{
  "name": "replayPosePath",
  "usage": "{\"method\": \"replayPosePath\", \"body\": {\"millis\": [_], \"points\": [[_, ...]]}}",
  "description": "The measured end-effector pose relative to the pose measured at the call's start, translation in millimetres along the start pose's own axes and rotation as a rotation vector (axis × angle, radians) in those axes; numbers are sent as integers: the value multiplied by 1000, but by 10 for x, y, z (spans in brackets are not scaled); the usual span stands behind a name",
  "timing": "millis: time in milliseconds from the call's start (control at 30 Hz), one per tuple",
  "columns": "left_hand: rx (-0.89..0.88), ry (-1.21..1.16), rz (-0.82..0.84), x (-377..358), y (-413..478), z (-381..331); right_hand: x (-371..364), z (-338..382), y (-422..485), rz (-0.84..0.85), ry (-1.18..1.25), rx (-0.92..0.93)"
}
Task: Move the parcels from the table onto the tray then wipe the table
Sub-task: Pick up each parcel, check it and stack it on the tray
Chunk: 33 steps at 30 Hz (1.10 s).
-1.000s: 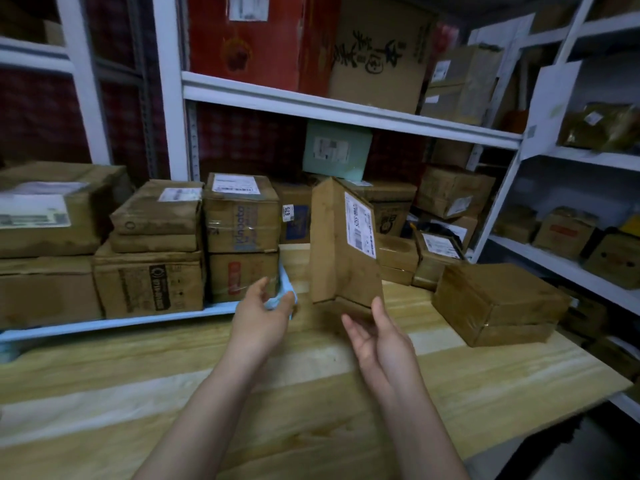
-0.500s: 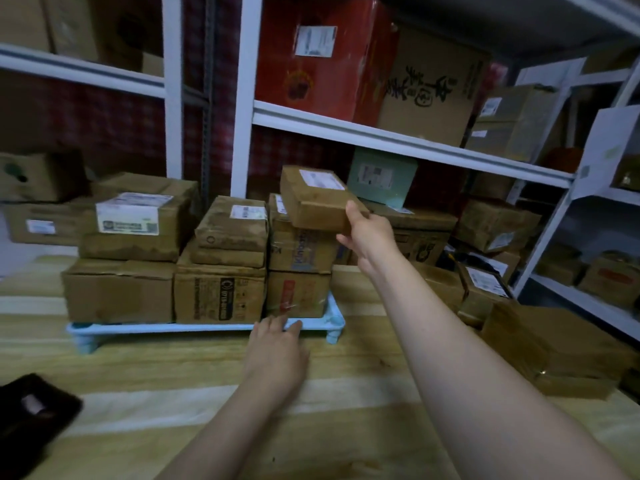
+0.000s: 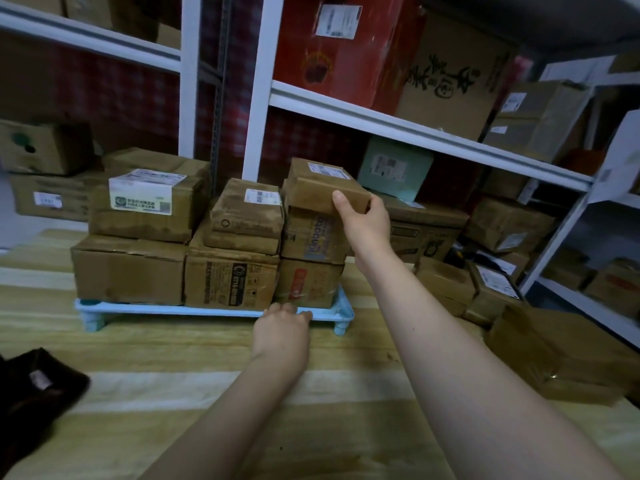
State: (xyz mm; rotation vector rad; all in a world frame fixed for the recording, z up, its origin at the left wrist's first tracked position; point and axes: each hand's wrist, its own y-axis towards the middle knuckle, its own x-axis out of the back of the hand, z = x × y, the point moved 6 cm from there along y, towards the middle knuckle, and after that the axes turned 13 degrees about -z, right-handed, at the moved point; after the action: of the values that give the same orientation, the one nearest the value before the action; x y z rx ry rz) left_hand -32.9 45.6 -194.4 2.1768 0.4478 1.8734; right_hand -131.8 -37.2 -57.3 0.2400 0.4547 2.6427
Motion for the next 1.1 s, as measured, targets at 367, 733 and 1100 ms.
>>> {"method": "replayPosePath", "body": {"millis": [367, 733, 1100], "points": [[91, 76, 83, -117, -136, -392, 1439, -1133, 66, -476, -195, -300], [-287, -82, 256, -556, -337, -1930, 3384, -1379, 241, -841, -561, -234], [-304, -37, 189, -602, -337, -1992, 3354, -1905, -58, -721, -395, -9]]}}
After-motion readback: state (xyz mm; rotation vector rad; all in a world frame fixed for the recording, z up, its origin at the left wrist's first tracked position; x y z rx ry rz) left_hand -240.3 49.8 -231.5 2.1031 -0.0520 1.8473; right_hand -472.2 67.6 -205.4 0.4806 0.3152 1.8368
